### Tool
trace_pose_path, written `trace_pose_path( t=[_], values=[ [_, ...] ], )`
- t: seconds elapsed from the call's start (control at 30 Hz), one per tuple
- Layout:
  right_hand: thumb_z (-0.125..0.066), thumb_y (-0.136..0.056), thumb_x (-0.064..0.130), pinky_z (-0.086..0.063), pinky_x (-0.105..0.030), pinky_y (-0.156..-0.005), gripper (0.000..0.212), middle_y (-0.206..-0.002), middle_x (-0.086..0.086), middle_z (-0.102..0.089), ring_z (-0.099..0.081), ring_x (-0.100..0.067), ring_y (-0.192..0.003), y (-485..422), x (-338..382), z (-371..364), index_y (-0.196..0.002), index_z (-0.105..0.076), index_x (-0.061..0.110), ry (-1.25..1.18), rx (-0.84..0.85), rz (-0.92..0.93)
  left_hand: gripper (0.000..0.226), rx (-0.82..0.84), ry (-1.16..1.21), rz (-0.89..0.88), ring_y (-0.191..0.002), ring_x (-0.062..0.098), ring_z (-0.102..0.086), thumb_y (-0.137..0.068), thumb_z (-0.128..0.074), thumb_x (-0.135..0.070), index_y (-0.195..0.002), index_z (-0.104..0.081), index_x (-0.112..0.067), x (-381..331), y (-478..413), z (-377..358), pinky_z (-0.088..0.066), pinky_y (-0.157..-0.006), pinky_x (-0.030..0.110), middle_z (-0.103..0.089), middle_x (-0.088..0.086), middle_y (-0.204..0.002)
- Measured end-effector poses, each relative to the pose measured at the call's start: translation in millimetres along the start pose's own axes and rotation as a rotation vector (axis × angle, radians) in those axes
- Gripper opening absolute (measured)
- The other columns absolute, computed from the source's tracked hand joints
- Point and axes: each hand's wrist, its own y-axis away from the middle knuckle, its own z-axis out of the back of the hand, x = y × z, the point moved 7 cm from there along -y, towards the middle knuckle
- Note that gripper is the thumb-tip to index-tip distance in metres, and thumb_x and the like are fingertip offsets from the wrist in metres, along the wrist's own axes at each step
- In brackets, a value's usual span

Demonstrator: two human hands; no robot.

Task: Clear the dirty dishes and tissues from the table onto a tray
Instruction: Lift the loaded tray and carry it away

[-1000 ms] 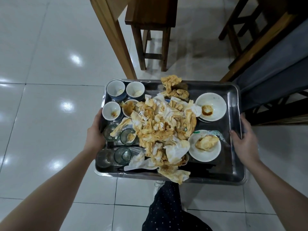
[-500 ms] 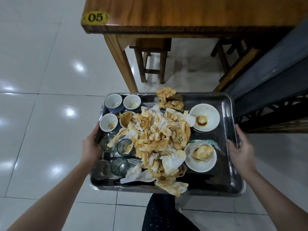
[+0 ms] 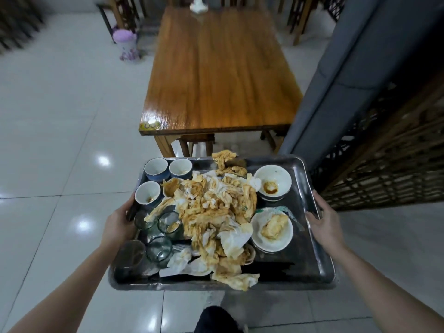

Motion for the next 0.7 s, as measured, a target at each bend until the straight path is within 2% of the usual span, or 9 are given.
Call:
trace_pose_path(
  t=[0.1,0.2,0.27,0.33,0.5,0.63,0.7],
  values=[
    [-0.065,-0.085,0.006,-0.036,-0.023,-0.101,0.065,-0.126,0.01,-0.054,-0.052,-0.011,-0.118,13,25,39,-0.142,-0.041,0.026,0.013,-0.019,0.017,0.071,-0.013,-0.036,-0.034,-0.096,0.04,-0.063,-0.081,-0.061,0.0,-0.141,-0.046,-0.034,-33,12,30,-0.045,-0.067,0.039,-0.07,0.01,-0.111],
    [-0.067,-0.084,0.006,-0.042,-0.024,-0.091,0.065,-0.115,0.002,-0.059,-0.057,-0.007,-0.101,30,46,73,-0.142,-0.042,0.022,0.044,-0.056,0.048,0.077,0.002,-0.045,-0.117,-0.092,0.039,-0.063,-0.075,-0.06,0.008,-0.141,-0.046,-0.029,-63,23,52,-0.043,-0.067,0.039,-0.071,0.012,-0.107],
    [-0.067,-0.083,0.001,-0.038,-0.029,-0.103,0.064,-0.129,-0.002,-0.057,-0.054,-0.016,-0.117,45,58,96,-0.141,-0.044,0.015,0.052,-0.085,0.068,0.078,0.02,-0.042,-0.155,-0.093,0.038,-0.064,-0.073,-0.06,0.012,-0.141,-0.047,-0.025,-81,28,64,-0.042,-0.068,0.037,-0.07,0.012,-0.109],
    [-0.066,-0.083,-0.001,-0.033,-0.028,-0.108,0.064,-0.137,-0.004,-0.052,-0.049,-0.017,-0.126,64,62,113,-0.141,-0.044,0.013,0.032,-0.112,0.063,0.078,0.044,-0.02,-0.194,-0.1,0.037,-0.063,-0.073,-0.061,0.013,-0.141,-0.048,-0.023,-98,30,72,-0.043,-0.073,0.036,-0.069,0.011,-0.114],
    [-0.063,-0.083,-0.004,-0.039,-0.03,-0.105,0.063,-0.133,-0.003,-0.056,-0.053,-0.015,-0.12,119,70,156,-0.141,-0.043,0.011,-0.017,-0.172,0.029,0.076,0.094,0.024,-0.304,-0.107,0.034,-0.061,-0.072,-0.061,0.015,-0.139,-0.049,-0.019,-142,49,86,-0.041,-0.078,0.032,-0.067,0.011,-0.118],
    [-0.065,-0.079,-0.008,-0.037,-0.019,-0.094,0.064,-0.121,0.001,-0.059,-0.052,-0.01,-0.113,168,72,191,-0.139,-0.046,0.009,0.012,-0.291,0.037,0.075,0.148,0.004,-0.428,-0.111,0.039,-0.058,-0.071,-0.061,0.018,-0.139,-0.048,-0.01,-182,59,93,-0.044,-0.085,0.04,-0.063,0.019,-0.122],
    [-0.067,-0.077,-0.006,-0.037,-0.019,-0.089,0.062,-0.113,0.002,-0.061,-0.053,-0.011,-0.109,189,66,209,-0.135,-0.051,0.011,0.087,-0.358,0.049,0.075,0.167,0.009,-0.485,-0.113,0.041,-0.057,-0.07,-0.06,0.021,-0.138,-0.048,-0.007,-204,67,90,-0.043,-0.086,0.04,-0.061,0.02,-0.125]
  ],
)
